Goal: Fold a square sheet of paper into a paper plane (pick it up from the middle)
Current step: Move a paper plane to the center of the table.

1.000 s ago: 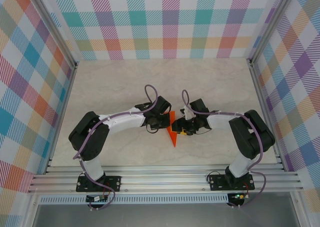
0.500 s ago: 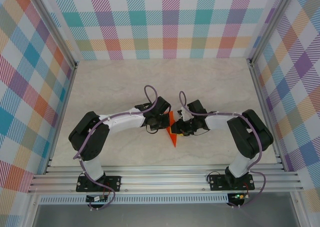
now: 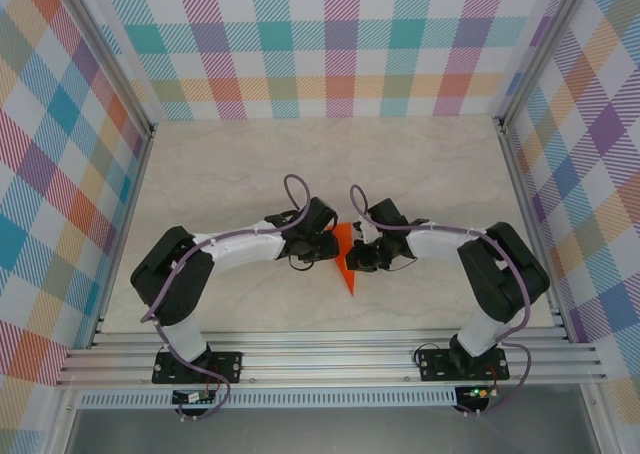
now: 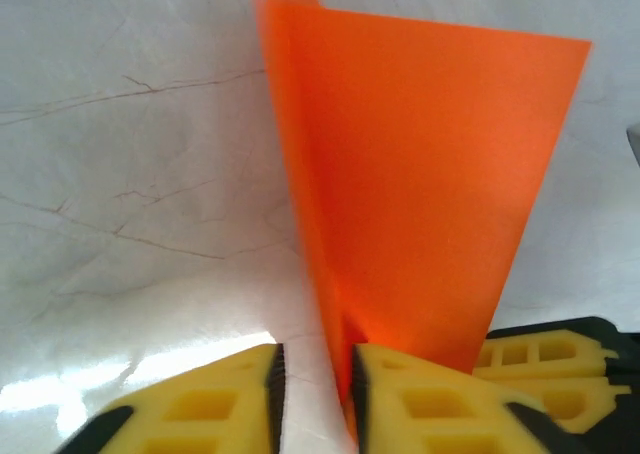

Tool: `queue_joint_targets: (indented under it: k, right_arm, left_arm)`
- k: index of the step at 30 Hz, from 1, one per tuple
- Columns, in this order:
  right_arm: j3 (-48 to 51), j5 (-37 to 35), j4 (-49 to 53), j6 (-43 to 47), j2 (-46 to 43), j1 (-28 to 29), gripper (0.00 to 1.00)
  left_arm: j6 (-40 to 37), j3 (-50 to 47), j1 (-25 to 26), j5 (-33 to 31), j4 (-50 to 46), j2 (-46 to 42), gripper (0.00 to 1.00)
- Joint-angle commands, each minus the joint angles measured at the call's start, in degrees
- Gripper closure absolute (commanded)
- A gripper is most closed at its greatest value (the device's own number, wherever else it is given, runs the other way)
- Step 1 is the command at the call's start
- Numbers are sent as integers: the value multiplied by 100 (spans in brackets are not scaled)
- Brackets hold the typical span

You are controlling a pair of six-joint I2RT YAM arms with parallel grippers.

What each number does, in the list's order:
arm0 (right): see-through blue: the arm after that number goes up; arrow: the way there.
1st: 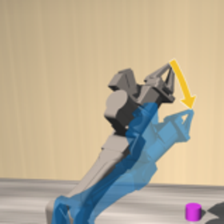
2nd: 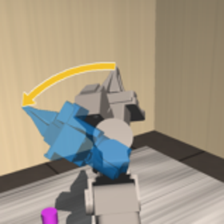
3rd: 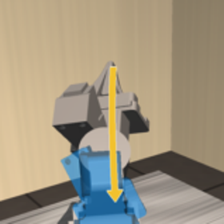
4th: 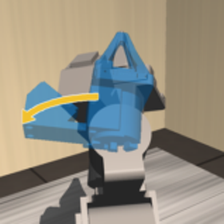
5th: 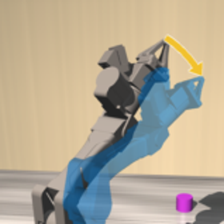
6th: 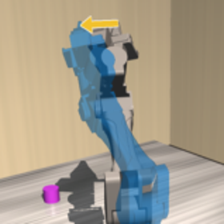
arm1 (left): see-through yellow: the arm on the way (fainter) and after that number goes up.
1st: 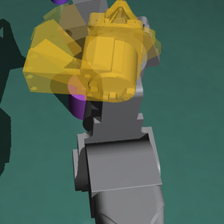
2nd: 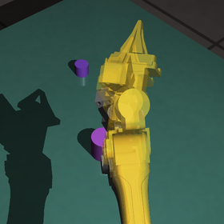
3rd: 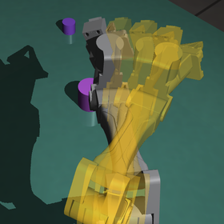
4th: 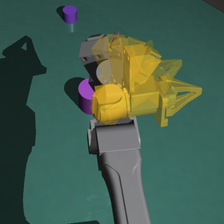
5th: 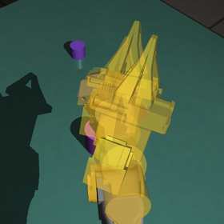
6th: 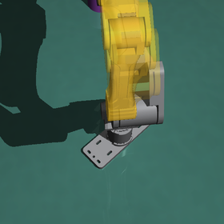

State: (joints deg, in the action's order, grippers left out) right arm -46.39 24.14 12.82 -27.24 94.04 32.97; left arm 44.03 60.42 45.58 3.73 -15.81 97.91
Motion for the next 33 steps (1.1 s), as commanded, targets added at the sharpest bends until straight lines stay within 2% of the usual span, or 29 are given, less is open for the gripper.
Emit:
queue_joint_targets:
  k: [1, 5, 7, 13, 20, 30, 33]
  right_arm:
    - [-388, -1405, 1098, 190, -524, 77, 93]
    - [-881, -3043, 2282, 116, -605, 95, 92]
    - [-1072, -3325, 2493, 116, -459, 98, 91]
    - [-1544, -3087, 2571, 88, 349, 122, 89]
    - [-1654, -2937, 2455, 115, 854, 148, 86]
    - [-1569, -2907, 2390, 78, 958, 148, 81]
    - [-1657, -2924, 2502, 83, 856, 150, 82]
  left_arm:
    - [67, -278, -47, -266, 364, -795, 56]
    - [136, -727, -75, -1031, 236, -1514, 38]
    - [199, -927, -127, -1317, 146, -1792, 36]
    - [316, -1341, -339, -1528, 41, -2230, 34]
    - [328, -1560, -434, -1574, -192, -2461, 33]
    - [361, -1710, -490, -1568, -194, -2577, 31]
    - [353, -1668, -496, -1553, -200, -2540, 31]
